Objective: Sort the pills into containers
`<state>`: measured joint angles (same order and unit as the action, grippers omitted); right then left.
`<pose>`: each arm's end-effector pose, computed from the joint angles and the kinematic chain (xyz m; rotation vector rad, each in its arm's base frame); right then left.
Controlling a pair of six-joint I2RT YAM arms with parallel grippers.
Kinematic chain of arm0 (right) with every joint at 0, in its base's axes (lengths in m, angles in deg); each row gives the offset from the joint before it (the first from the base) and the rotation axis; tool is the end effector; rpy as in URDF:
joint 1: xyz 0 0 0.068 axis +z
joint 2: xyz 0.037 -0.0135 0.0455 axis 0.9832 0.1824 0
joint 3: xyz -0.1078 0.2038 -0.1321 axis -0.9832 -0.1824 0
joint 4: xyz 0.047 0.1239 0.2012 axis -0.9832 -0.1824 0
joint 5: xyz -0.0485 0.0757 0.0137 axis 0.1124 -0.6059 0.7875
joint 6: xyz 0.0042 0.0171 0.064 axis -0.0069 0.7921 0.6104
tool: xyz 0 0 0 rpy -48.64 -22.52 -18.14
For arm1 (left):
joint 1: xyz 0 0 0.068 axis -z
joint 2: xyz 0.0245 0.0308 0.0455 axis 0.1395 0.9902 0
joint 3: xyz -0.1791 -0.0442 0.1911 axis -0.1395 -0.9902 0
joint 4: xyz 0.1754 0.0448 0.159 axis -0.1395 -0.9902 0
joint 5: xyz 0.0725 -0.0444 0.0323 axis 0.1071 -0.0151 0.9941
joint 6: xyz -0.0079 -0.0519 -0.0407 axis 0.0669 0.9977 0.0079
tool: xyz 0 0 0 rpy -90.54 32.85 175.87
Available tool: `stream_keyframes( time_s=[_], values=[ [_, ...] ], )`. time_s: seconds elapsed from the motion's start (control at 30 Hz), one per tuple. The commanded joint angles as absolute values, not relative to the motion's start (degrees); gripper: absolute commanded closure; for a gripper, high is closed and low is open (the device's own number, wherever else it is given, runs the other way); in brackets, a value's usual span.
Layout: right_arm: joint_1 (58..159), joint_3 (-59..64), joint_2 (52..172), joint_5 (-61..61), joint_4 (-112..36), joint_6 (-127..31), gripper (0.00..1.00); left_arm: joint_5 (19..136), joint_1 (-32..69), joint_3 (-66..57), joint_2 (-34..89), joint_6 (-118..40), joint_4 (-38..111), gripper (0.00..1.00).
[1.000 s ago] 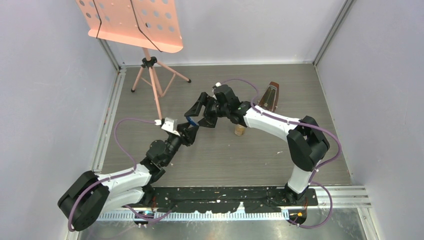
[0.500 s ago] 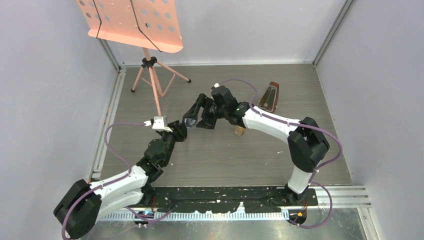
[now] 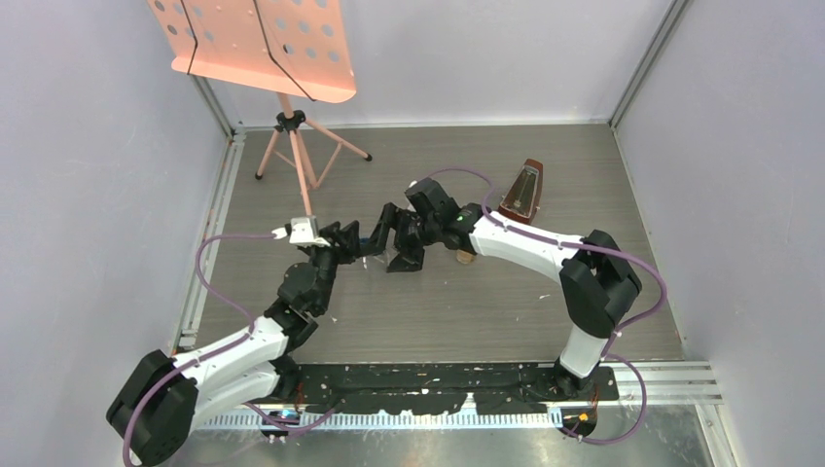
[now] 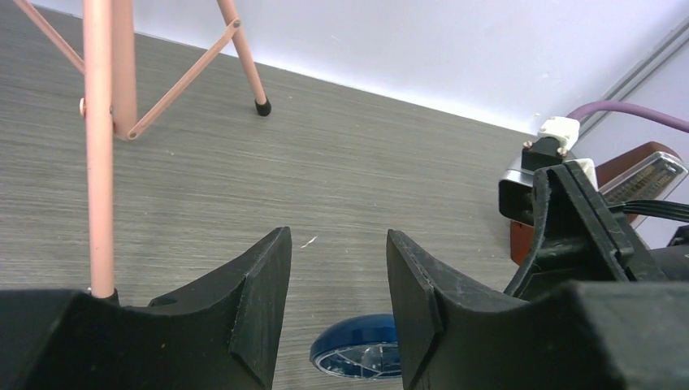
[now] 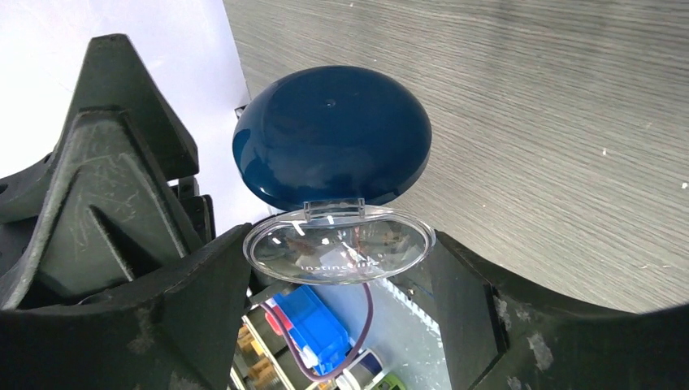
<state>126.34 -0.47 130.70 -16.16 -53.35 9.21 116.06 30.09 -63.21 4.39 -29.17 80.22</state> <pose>0.2437 0.2914 0.2367 0.1558 2.7088 1.3044 0.1687 -0.0984 0.2363 -0.2248 1.4741 -0.4626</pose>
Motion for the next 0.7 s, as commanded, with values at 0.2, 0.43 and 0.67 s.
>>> stream_keyframes(
  time_s=[0.2, 0.43, 0.67],
  values=[
    [120.73, -3.72, 129.51, -23.62, -53.88, 4.15, 0.81, 122.91, 29.91, -63.05, -5.28, -31.32, 66.72, 0.38],
    [115.91, 5.95, 135.18, -29.27, -73.53, -17.04, 0.79, 107.69, 29.79, -57.0, -8.59, -34.52, 47.08, 0.27],
    [115.12, 8.83, 135.0, -32.58, -82.88, -27.38, 0.76, 85.62, 28.16, -60.56, -14.08, -39.99, 49.97, 0.25]
  ],
)
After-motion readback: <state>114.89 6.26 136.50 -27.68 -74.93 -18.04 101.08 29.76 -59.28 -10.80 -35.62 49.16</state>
